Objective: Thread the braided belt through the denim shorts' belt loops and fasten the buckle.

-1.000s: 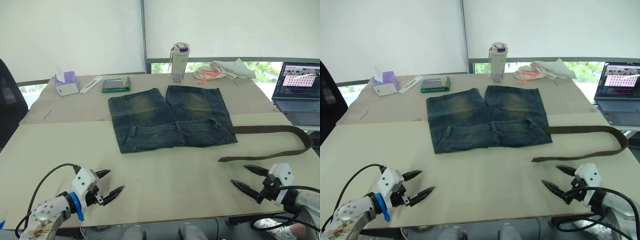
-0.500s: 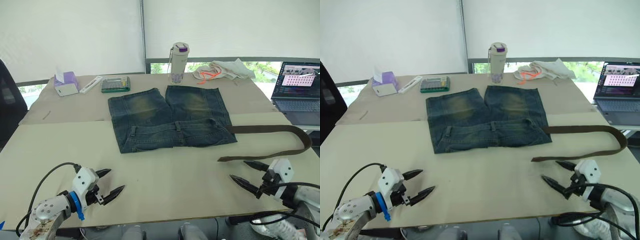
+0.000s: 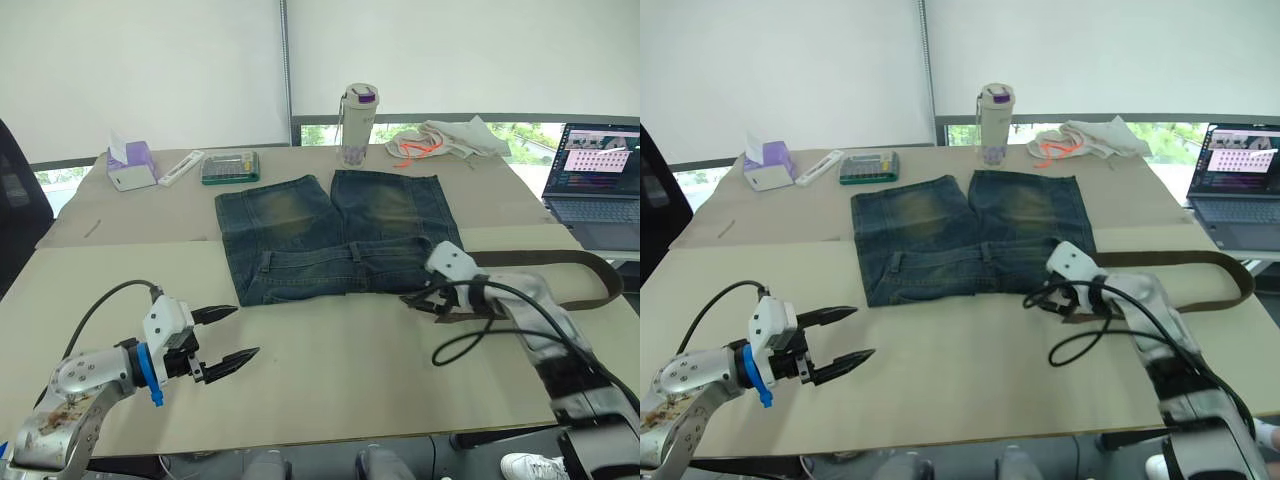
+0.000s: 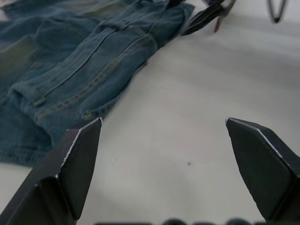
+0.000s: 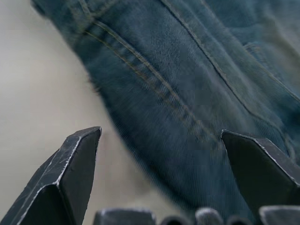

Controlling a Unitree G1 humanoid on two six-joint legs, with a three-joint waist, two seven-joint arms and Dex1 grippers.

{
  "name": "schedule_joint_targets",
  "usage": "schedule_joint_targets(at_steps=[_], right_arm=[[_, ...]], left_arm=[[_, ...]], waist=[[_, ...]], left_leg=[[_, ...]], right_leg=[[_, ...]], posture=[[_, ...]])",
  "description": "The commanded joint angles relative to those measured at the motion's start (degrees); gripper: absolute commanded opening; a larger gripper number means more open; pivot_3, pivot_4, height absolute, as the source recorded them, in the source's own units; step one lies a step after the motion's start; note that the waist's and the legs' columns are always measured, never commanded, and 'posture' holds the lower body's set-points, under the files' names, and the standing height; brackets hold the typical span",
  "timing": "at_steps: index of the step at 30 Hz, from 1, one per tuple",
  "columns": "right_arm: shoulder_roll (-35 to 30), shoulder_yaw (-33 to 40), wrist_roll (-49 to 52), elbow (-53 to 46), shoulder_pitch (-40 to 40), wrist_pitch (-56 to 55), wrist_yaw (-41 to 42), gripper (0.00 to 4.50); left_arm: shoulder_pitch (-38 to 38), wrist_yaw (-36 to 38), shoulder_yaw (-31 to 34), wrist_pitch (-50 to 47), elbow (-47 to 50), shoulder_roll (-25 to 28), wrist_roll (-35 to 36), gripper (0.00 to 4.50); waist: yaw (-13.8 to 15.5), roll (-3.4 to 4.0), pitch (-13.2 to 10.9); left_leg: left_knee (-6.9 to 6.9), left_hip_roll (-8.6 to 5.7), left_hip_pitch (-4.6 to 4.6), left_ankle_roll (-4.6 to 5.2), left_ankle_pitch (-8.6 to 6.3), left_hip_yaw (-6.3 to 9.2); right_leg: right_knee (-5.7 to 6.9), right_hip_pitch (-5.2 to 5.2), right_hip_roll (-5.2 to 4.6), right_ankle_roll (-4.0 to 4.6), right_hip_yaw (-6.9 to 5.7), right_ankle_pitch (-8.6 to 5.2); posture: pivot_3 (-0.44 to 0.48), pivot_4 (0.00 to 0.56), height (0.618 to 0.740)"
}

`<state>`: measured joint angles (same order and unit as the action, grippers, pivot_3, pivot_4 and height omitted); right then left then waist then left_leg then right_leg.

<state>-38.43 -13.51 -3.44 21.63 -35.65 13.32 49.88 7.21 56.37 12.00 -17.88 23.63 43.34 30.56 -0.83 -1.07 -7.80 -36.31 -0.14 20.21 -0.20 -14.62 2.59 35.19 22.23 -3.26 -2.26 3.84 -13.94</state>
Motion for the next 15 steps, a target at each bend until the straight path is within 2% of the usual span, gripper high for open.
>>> schedule_joint_targets(at_steps=[1, 6, 13, 15], right_arm=[[0.1, -1.6, -4.0, 6.0, -4.0, -2.2, -0.8, 4.25], [-0.8, -1.1, -3.5, 6.2, -4.2, -2.7, 2.1, 2.68], [-4.7, 0.9, -0.2, -6.8, 3.1, 3.6, 8.1, 0.15], [-6.7, 1.9, 1.0, -12.1, 6.4, 6.2, 9.7, 0.02]], left_arm=[[-1.0, -0.8, 1.4, -1.7, 4.0, 1.0, 2.0, 4.5], [-0.2, -2.1, 2.3, -2.9, 5.8, 1.0, 1.9, 4.5], [0.0, -2.9, 0.9, -2.4, 5.7, 0.7, 0.7, 4.5], [-0.6, -2.9, 0.4, -2.7, 5.8, 0.7, 0.9, 4.5]], waist=[[-0.1, -0.02, 0.0], [0.0, -0.02, 0.0], [0.1, -0.01, 0.0], [0.2, 0.0, 0.0]], left_leg=[[0.0, 0.01, 0.0, 0.0, 0.0, 0.0], [-0.02, 0.02, -0.01, 0.0, 0.0, 0.05], [-0.01, 0.02, 0.01, 0.0, 0.0, 0.15], [-0.01, 0.03, 0.01, 0.0, 0.0, 0.17]], right_leg=[[0.01, -0.01, -0.02, 0.01, 0.0, 0.01], [0.02, -0.03, -0.04, 0.02, -0.01, 0.03], [0.03, -0.03, -0.06, 0.01, -0.08, 0.03], [0.04, -0.03, -0.06, 0.01, -0.07, 0.03]], posture=[[0.0, 0.15, 0.74], [0.0, 0.15, 0.74], [0.0, 0.15, 0.74], [0.0, 0.15, 0.74]])
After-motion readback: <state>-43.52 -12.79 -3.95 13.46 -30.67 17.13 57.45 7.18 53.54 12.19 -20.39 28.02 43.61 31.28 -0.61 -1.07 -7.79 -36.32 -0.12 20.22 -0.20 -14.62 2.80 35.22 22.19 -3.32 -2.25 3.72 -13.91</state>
